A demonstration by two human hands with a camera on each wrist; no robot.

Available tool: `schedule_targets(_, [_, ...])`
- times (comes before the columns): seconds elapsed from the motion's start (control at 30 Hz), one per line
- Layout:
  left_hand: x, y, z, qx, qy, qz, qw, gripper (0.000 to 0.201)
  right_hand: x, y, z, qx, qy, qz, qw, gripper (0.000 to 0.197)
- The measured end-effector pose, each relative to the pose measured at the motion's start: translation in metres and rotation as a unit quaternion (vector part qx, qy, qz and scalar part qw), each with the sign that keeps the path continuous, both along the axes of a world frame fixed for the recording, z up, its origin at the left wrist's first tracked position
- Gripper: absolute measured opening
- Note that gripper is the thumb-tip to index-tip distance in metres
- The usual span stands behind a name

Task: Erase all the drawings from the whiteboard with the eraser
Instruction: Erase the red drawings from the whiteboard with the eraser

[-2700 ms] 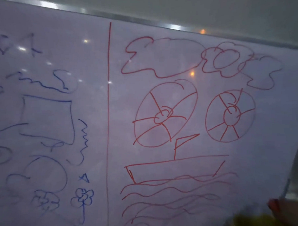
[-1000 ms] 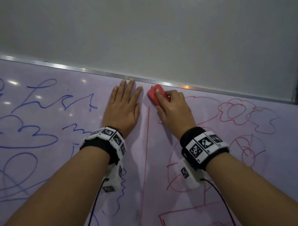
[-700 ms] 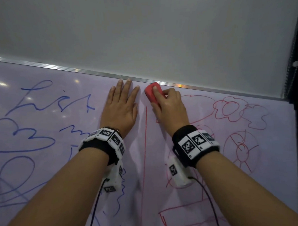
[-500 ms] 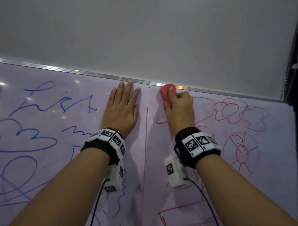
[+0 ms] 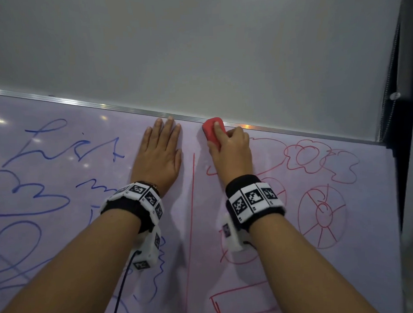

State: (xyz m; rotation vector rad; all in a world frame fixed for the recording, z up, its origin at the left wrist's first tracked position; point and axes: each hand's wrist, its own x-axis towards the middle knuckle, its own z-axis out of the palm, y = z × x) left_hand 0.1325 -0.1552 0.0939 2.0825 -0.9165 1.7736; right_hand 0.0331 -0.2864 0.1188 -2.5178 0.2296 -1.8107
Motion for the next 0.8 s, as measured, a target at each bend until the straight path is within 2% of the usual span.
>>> schedule_targets(0.03, [0.000,0.000,0.000,0.002,0.001,0.001,1.000,0.057,0.000,0.003,-0.001,0.015,-0.011,-0.004,1.000,0.050])
schedule_targets(0.17, [0.001,0.000,0.000,0.004,0.001,0.001,1.000,0.057,0.003,0.003,-0.017,-0.085,-0.022,0.045,0.995,0.047])
schedule_targets(0.23, [0.001,0.001,0.000,0.003,0.004,-0.003,1.000,0.057,-0.006,-0.040,-0.016,-0.032,-0.040,0.018,0.999,0.035])
schedule_targets(0.27, [0.000,0.001,0.001,0.002,0.002,-0.003,1.000,0.057,-0.014,-0.068,-0.015,0.031,-0.058,0.005,0.998,0.032])
schedule_targets(0.33, [0.001,0.000,0.001,0.002,-0.002,-0.002,1.000,0.056,-0.033,-0.116,-0.016,0.120,-0.063,-0.075,0.988,0.038])
schedule_targets(0.43, [0.002,-0.001,0.000,-0.002,-0.004,-0.002,1.000,0.056,-0.042,-0.125,-0.011,0.152,-0.081,-0.071,0.983,0.045])
schedule_targets(0.53, [0.002,0.001,-0.001,-0.007,0.000,-0.005,1.000,0.054,-0.014,-0.077,-0.012,0.026,-0.105,0.034,0.994,0.036])
schedule_targets(0.6, [0.001,0.002,0.000,-0.006,0.003,-0.004,1.000,0.054,-0.003,-0.050,-0.032,-0.094,-0.064,0.071,0.991,0.036])
schedule_targets(0.67, [-0.001,0.003,0.000,-0.005,0.011,-0.006,1.000,0.055,-0.008,-0.053,-0.061,-0.228,-0.017,0.086,0.970,0.049])
schedule_targets(0.7, [-0.001,0.003,0.000,-0.005,0.016,-0.007,1.000,0.055,-0.014,-0.066,-0.072,-0.277,0.002,0.089,0.957,0.048])
schedule_targets(0.73, [-0.001,0.004,0.000,-0.004,0.018,-0.007,1.000,0.055,-0.025,-0.079,-0.077,-0.289,0.019,0.091,0.953,0.042])
schedule_targets(0.8, [0.000,0.003,0.000,-0.004,0.017,-0.005,1.000,0.055,-0.039,-0.110,-0.068,-0.240,0.006,0.051,0.969,0.037])
